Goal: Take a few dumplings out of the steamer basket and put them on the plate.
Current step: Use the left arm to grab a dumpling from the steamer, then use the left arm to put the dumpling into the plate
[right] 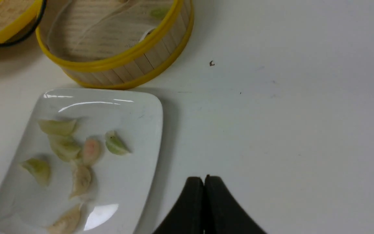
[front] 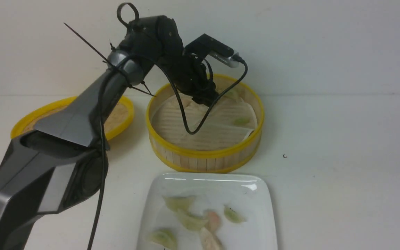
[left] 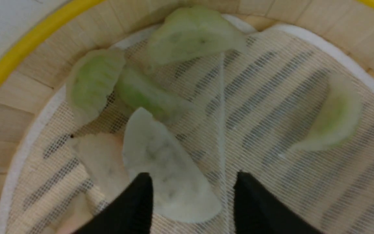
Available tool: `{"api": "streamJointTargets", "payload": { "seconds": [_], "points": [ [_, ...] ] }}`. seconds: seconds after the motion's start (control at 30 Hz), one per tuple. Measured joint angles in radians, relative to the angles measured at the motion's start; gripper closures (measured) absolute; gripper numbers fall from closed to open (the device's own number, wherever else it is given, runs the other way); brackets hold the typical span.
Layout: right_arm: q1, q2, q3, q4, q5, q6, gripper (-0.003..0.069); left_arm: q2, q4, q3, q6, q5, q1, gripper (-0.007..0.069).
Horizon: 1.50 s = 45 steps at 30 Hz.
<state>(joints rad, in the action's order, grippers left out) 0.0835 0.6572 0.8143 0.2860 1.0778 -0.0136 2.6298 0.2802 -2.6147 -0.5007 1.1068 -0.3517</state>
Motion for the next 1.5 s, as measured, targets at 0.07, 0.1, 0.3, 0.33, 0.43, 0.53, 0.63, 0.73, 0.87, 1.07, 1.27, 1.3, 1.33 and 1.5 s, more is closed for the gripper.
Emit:
{"api": "streamJointTargets", "payload": {
  "seconds": [0.07,0.1,0.3,0.33,0.43,0.53,0.63,0.73,0.87,1.07,1.27,1.3,1.33,1.5],
  "points": [
    [0.000,0.000,0.000,0.000,0.000,-0.009,0.0671,0.029,-0.009,0.000,-0.001,-0.050,0.000,0.0150],
    [0.000,0.000,0.000,0.000,0.000,-0.016,0.0671,0.035,-0.010,-0.001,-0.001,-0.054,0.000,0.0118],
    [0.000,0.000,0.000,0.001,0.006,-0.026,0.0671,0.064,-0.064,-0.011,0.008,-0.103,-0.003,0.0120],
    [0.000,0.000,0.000,0.004,0.009,-0.026,0.0671,0.069,-0.083,-0.011,0.021,-0.104,-0.003,0.0148],
    [0.000,0.000,0.000,0.012,0.016,-0.026,0.0671,0.071,-0.117,-0.017,0.092,-0.083,-0.003,0.0281],
    [0.000,0.000,0.000,0.016,0.017,-0.026,0.0670,0.067,-0.124,-0.020,0.112,-0.057,-0.006,0.0293],
    [0.000,0.000,0.000,0.016,0.020,-0.026,0.0670,0.052,-0.137,-0.042,0.123,0.032,-0.006,0.0353],
    [0.000,0.000,0.000,0.016,0.022,-0.026,0.0670,0.025,-0.141,-0.086,0.130,0.129,-0.006,0.0351],
    [0.000,0.000,0.000,0.016,0.032,-0.026,0.0670,-0.067,-0.134,-0.146,0.149,0.142,-0.006,0.0351],
    [0.000,0.000,0.000,0.016,0.085,-0.026,0.0669,-0.217,-0.033,-0.094,0.240,0.145,-0.006,0.0351],
    [0.000,0.000,0.000,0.016,0.141,-0.026,0.0669,-0.492,-0.044,0.355,0.268,0.143,-0.020,0.0351],
    [0.000,0.000,0.000,0.016,0.142,-0.026,0.0669,-0.504,-0.044,0.376,0.268,0.143,-0.021,0.0351],
    [0.000,-0.001,0.000,0.016,0.147,-0.026,0.0669,-0.599,-0.037,0.543,0.268,0.143,-0.029,0.0351],
    [0.000,-0.001,0.000,0.019,0.147,-0.026,0.0669,-0.826,0.017,0.957,0.268,0.143,-0.048,0.0351]
  ]
}}
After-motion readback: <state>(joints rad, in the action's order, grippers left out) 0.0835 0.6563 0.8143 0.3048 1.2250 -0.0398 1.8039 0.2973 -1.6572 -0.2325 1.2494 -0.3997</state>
